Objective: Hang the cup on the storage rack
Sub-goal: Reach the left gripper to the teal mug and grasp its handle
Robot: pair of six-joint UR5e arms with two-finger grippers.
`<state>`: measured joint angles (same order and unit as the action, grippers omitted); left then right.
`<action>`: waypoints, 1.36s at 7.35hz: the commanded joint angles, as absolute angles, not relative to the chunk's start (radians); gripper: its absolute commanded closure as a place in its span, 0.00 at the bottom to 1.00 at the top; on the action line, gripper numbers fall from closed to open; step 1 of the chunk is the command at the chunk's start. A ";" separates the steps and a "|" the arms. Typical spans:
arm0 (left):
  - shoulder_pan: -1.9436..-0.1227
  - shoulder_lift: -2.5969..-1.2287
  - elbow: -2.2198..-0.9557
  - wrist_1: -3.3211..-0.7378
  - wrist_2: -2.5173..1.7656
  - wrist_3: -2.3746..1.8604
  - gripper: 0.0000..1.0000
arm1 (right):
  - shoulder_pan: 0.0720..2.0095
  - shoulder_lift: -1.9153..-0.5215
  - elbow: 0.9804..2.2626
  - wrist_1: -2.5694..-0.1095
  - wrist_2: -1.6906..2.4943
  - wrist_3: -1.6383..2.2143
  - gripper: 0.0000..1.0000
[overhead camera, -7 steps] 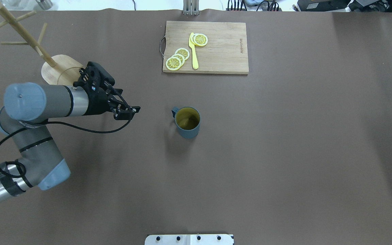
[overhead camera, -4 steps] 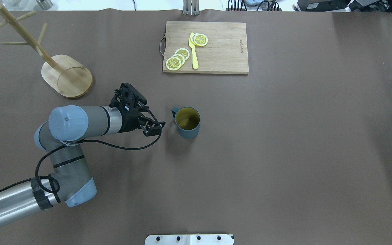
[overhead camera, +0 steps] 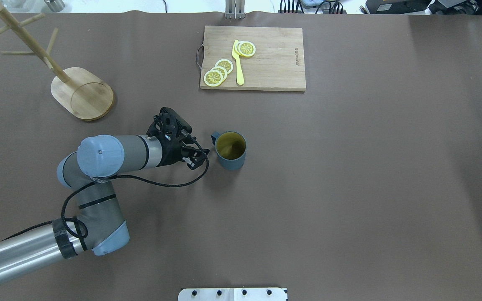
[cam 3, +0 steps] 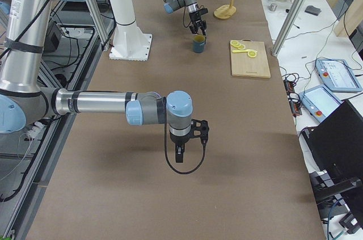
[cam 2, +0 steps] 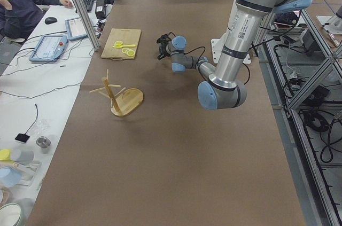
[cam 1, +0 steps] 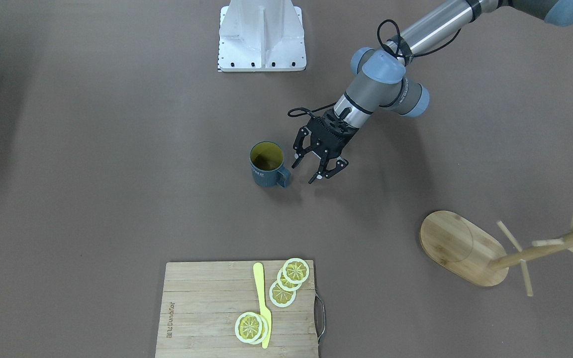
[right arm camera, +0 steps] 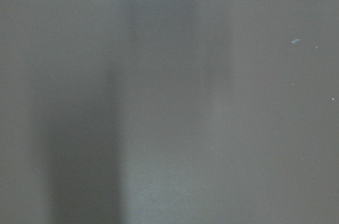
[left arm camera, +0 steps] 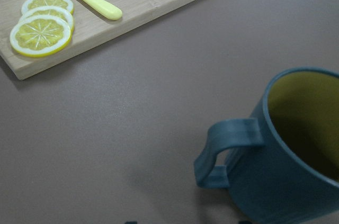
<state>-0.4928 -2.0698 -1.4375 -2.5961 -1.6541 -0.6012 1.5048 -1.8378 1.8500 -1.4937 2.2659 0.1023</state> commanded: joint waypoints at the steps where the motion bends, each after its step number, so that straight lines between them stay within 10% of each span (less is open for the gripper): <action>1: -0.492 -2.117 -1.382 -2.599 -1.654 -0.601 0.42 | 1.505 -1.838 1.850 -1.494 2.266 0.101 0.00; 10: -0.492 -2.137 -1.364 -2.620 -1.654 -0.603 0.64 | 1.505 -1.838 1.850 -1.493 2.263 0.101 0.00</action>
